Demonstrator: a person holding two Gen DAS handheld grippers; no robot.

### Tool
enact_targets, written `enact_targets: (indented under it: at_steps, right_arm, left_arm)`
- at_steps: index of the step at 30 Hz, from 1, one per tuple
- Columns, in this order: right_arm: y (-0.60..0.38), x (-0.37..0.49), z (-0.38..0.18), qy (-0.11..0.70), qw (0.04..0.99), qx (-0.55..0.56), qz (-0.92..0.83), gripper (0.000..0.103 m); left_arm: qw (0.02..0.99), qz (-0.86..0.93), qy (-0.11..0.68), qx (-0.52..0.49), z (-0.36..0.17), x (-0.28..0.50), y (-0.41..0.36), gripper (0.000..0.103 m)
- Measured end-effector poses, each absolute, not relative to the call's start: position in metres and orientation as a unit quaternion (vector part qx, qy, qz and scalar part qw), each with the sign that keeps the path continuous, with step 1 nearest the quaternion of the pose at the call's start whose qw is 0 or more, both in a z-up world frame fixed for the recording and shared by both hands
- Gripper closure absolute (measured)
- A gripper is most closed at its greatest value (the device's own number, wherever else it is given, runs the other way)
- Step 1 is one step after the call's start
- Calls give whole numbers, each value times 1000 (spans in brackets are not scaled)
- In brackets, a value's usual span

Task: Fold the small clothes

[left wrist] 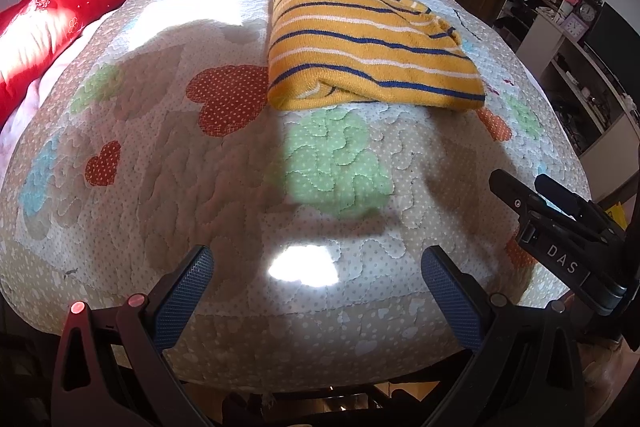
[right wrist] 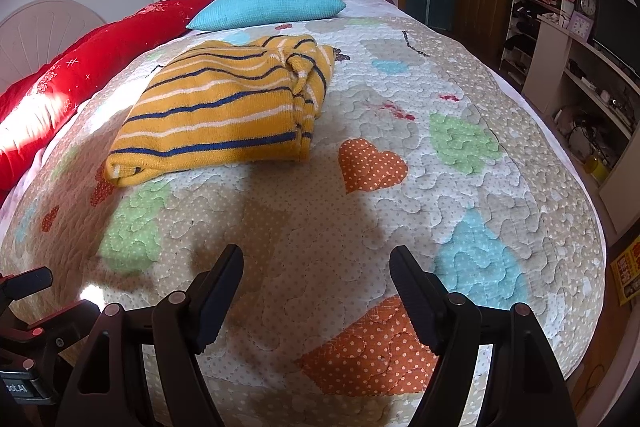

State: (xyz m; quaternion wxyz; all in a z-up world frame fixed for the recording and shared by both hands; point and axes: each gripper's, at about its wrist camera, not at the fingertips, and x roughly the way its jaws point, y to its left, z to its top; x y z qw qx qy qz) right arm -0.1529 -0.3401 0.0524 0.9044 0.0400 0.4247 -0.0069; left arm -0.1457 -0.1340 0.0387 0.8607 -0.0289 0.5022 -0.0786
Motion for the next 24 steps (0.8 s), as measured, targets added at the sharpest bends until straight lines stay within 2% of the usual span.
enact_targets:
  at_steps: [24]
  right_arm:
    - [-339,-154,50,426,904,40,-5,22]
  left_arm:
    - [854,-82,512,-33,33,-145,-135,0]
